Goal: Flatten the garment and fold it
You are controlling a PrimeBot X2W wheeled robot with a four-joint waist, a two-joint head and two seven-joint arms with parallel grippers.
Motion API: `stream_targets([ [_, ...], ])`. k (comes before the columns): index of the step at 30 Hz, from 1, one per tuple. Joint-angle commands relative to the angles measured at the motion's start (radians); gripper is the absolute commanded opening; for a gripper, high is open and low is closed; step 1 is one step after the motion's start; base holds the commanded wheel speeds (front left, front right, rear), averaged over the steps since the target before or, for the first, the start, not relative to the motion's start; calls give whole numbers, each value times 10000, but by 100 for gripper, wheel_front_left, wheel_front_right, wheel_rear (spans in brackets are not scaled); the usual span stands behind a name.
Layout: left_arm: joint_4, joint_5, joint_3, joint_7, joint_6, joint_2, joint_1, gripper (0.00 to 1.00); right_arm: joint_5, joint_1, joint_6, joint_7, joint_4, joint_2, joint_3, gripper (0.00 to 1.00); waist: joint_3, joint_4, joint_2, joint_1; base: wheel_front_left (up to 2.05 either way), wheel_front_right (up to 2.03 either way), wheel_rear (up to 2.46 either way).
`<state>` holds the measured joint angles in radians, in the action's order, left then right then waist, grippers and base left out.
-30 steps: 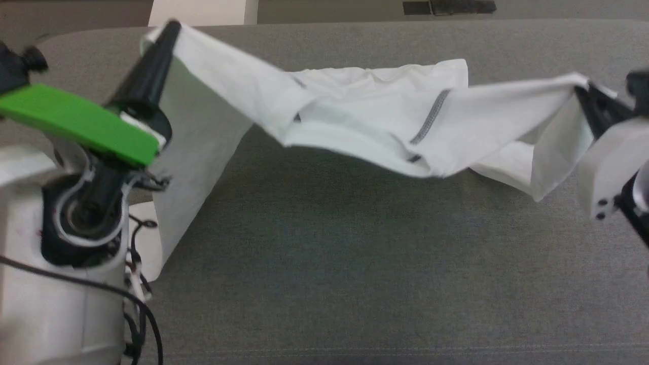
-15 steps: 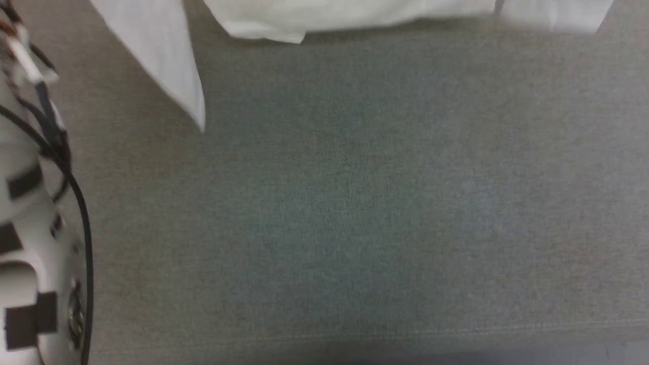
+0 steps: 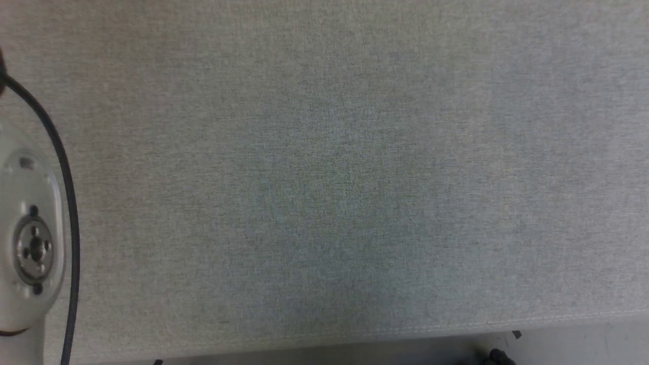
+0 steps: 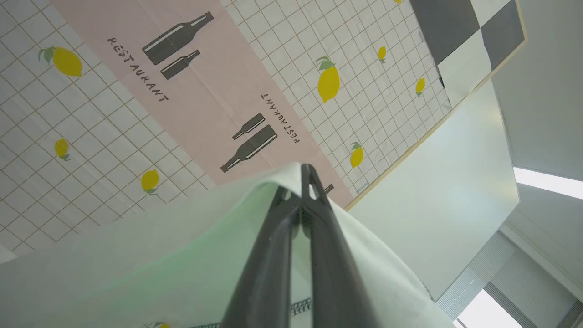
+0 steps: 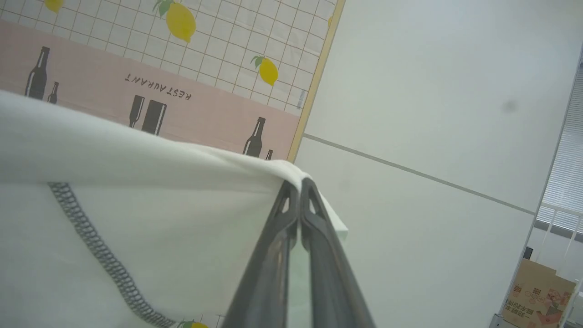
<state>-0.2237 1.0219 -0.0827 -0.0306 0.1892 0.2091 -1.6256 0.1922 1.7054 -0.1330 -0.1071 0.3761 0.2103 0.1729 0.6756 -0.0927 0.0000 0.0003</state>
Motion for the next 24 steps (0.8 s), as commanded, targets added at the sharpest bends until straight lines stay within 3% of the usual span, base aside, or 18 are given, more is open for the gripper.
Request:
stream_targets([
  [1, -16, -86, -116, 209, -169, 73, -279, 0, 199, 150, 23, 300, 213, 21, 133, 0, 229, -47, 0, -3, 0, 0, 0],
  [6, -338, -93, 120, 61, -642, 166, 188, 0, 325, -278, 23, 635, 1175, 20, -20, 0, 220, 45, 0, -3, 0, 0, 0],
  [15, -818, -494, 1141, -1029, -1554, 857, 4068, 0, -1272, -3222, 23, 683, 2758, 196, -1401, 0, -734, 212, 0, -3, 0, 0, 0],
  [21, 354, -483, 1605, -2015, -1864, 1504, 7797, 0, -3083, -6187, 23, -600, 1951, 765, -2495, 0, -2053, 407, 0, -3, 0, 0, 0],
  [24, 1222, -770, 1917, -2364, -1620, 1843, 9871, 0, -3817, -7978, 23, -1684, 855, 1096, -2550, 0, -2668, 508, 0, -3, 0, 0, 0],
])
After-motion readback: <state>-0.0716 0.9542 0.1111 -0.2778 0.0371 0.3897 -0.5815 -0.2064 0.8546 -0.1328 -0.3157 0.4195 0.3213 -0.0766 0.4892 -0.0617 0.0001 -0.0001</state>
